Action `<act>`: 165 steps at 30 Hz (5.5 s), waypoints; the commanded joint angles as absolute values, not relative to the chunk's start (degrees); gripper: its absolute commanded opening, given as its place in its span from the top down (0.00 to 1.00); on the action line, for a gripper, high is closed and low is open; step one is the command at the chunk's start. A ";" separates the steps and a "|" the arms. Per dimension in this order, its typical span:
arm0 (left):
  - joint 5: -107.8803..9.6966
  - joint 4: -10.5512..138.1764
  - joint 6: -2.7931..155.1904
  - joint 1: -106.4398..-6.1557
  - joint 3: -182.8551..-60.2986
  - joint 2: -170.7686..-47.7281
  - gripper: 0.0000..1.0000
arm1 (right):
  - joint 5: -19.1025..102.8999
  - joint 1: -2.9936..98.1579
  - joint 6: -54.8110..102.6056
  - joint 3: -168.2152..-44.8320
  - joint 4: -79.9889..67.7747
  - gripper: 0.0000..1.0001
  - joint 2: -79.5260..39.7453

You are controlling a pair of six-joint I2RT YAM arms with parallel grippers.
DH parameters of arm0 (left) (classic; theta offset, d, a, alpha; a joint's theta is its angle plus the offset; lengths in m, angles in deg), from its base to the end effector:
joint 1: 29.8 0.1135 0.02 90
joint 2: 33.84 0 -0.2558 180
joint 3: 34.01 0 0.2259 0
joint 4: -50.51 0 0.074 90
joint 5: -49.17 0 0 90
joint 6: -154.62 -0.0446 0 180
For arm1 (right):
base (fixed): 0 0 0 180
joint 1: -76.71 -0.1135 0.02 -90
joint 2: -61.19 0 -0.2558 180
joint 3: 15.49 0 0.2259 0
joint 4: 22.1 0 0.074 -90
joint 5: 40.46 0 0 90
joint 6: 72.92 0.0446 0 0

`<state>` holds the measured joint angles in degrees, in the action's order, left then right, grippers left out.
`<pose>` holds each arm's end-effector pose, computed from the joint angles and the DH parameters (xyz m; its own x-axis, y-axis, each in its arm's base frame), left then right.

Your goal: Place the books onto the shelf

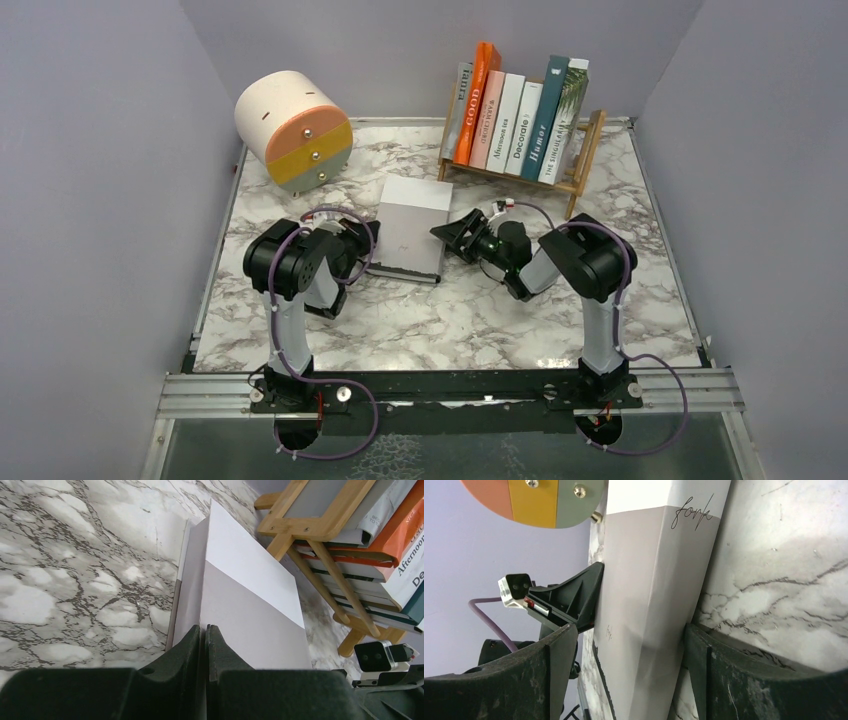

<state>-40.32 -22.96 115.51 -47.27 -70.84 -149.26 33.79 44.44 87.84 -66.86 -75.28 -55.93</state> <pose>0.2792 -0.0875 0.1125 -0.2801 -0.7253 -0.6289 0.1180 0.6242 -0.7723 0.2840 0.1936 0.1098 -0.7573 0.5965 -0.2659 -0.0694 0.3313 0.9410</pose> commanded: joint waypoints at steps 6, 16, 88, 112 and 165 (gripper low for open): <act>-62.60 -37.00 118.32 -53.36 -67.79 -150.06 1.00 | 25.45 34.85 91.46 -76.29 -83.82 0.27 -58.84; -60.08 -36.99 120.40 -51.97 -66.95 -150.64 1.00 | 28.99 33.12 89.29 -77.65 -74.88 0.28 -57.49; -46.88 37.04 102.52 -41.77 -80.44 -101.54 0.53 | 84.41 33.29 31.51 -95.24 -9.54 0.99 -6.74; -35.76 58.45 93.28 -53.20 -94.47 -101.26 0.53 | 102.38 43.56 21.86 -109.83 9.17 0.99 -6.13; -35.42 57.29 92.06 -53.41 -96.78 -109.07 0.53 | 72.96 68.80 26.05 -101.10 -8.01 0.99 -32.10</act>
